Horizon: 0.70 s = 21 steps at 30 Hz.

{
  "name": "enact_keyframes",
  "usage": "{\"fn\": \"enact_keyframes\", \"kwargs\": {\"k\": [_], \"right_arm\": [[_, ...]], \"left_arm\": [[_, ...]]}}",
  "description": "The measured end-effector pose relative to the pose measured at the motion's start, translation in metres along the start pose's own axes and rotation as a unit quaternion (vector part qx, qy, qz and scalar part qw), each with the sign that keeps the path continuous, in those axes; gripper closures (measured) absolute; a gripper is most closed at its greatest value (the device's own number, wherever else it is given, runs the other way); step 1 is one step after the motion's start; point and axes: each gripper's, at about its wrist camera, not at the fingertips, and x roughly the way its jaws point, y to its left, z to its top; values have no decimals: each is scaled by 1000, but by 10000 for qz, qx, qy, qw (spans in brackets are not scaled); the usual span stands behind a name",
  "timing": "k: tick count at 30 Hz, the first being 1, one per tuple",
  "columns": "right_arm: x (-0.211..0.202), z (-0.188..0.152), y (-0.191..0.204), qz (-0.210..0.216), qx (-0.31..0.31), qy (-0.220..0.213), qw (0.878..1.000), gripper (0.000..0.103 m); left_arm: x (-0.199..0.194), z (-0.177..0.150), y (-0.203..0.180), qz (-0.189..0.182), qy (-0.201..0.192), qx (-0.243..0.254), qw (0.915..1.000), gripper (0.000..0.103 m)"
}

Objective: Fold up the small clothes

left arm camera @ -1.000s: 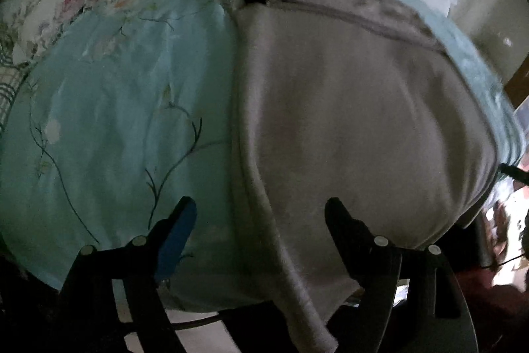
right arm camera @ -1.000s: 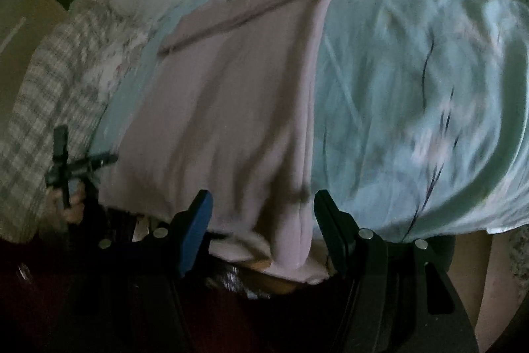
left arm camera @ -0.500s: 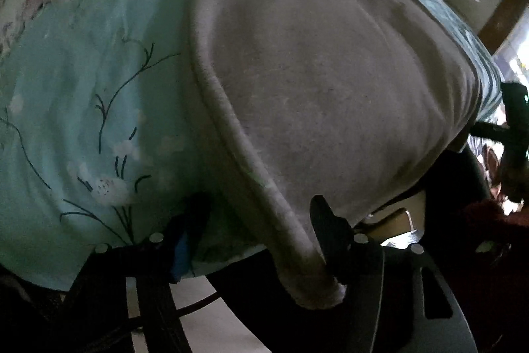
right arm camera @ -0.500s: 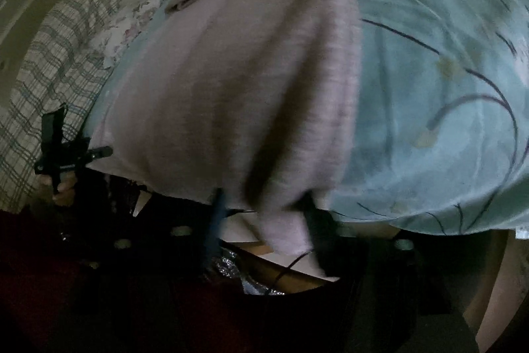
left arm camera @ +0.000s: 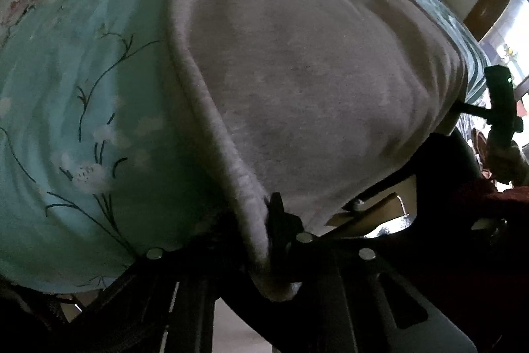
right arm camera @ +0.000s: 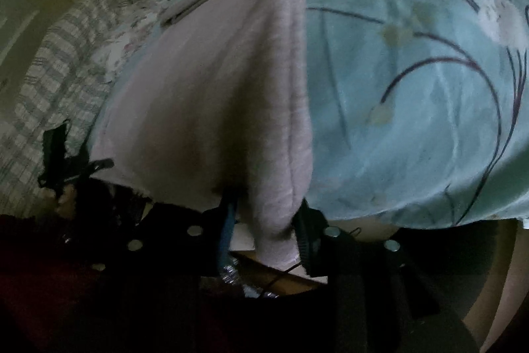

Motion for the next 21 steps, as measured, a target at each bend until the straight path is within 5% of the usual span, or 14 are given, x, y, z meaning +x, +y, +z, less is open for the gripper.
{"fn": "enact_keyframes", "kwargs": {"k": [4, 11, 21], "right_arm": [[-28, 0, 13, 726, 30, -224, 9971, 95], [-86, 33, 30, 1836, 285, -1515, 9708, 95], [-88, 130, 33, 1725, 318, -2237, 9587, 95]], "left_arm": [[-20, 1, 0, -278, -431, -191, 9985, 98], [-71, 23, 6, -1004, -1398, -690, 9827, 99], [-106, 102, 12, -880, -2478, -874, 9608, 99]]}}
